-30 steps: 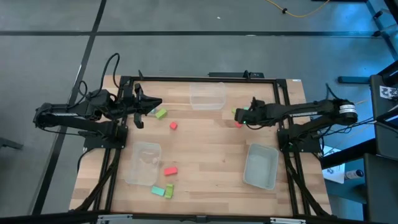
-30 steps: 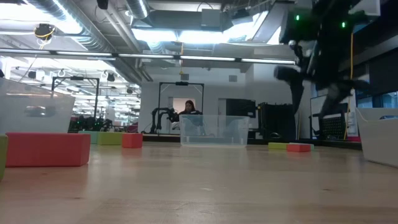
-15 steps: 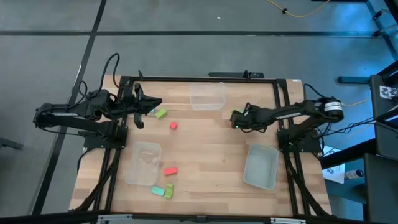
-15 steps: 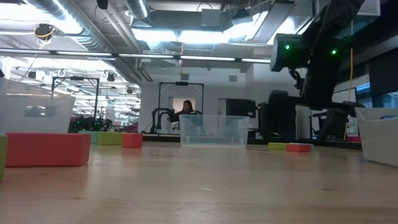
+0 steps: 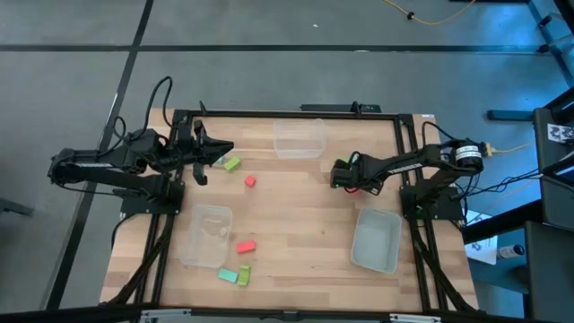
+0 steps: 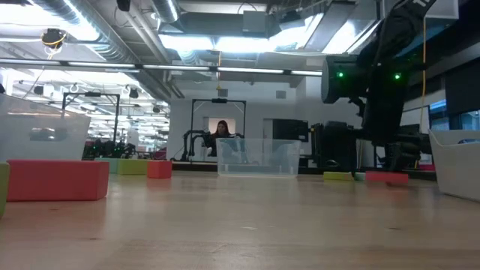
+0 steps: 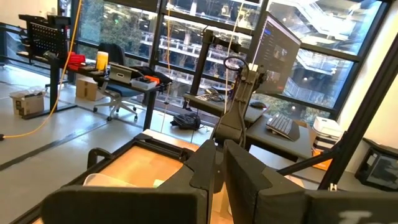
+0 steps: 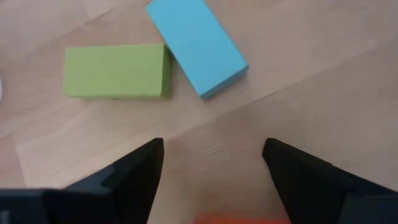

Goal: Sort & place blocks by color
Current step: Put the top right orange block into the gray bin, then put the top orange block into the gray bin

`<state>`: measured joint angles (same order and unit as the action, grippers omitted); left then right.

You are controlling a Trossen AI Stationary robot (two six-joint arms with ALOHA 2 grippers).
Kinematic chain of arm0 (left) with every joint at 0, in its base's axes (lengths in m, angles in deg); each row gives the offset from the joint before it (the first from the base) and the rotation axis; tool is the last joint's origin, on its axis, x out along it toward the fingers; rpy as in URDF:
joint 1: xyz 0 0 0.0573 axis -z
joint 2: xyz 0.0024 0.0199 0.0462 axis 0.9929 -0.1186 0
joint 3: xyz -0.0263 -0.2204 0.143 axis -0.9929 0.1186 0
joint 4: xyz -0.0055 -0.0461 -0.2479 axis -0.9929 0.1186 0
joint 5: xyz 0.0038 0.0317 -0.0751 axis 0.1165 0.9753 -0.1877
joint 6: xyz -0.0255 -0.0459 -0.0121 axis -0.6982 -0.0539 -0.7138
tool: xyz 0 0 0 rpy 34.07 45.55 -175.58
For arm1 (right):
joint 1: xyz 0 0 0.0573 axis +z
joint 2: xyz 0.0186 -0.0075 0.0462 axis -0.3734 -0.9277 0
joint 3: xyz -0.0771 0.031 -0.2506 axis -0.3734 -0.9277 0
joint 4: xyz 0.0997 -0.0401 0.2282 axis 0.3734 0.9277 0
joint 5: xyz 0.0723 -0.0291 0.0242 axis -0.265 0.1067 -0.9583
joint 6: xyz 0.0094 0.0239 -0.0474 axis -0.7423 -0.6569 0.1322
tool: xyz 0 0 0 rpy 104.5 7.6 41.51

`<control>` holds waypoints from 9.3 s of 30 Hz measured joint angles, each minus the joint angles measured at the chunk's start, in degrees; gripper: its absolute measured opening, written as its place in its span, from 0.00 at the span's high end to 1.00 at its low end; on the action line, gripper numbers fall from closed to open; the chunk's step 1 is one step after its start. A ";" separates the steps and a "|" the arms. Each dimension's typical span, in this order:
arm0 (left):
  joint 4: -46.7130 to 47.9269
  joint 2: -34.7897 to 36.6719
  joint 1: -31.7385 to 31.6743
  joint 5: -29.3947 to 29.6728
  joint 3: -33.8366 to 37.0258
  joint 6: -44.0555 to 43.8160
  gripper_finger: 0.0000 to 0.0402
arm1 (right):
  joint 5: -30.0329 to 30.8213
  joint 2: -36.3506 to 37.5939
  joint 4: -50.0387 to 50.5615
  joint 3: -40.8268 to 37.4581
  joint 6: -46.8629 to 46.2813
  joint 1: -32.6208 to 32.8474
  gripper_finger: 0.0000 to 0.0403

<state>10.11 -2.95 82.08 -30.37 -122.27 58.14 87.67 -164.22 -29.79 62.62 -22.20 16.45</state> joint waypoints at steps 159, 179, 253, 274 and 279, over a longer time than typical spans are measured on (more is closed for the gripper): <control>0.02 -2.62 0.00 -0.07 0.02 -0.02 0.93 | -34.12 23.64 19.20 7.74 25.19 38.04 0.67; 0.02 -2.62 0.00 0.02 0.02 0.00 0.93 | -29.78 10.04 11.45 3.50 -2.03 42.11 0.67; 0.02 -2.61 0.02 1.49 0.02 2.51 0.93 | -26.58 50.65 -51.00 -12.20 91.05 4.41 0.75; 1.31 -2.86 -0.02 1.42 0.02 3.17 0.93 | -30.94 50.73 -50.11 -13.20 98.71 4.45 0.99; 2.10 -5.57 -0.02 1.68 0.00 0.57 0.83 | -30.92 50.71 -50.09 -13.20 98.63 4.45 1.00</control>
<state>12.21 -8.52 82.06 -28.69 -122.27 58.70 56.75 -113.51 -79.88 49.42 76.44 20.91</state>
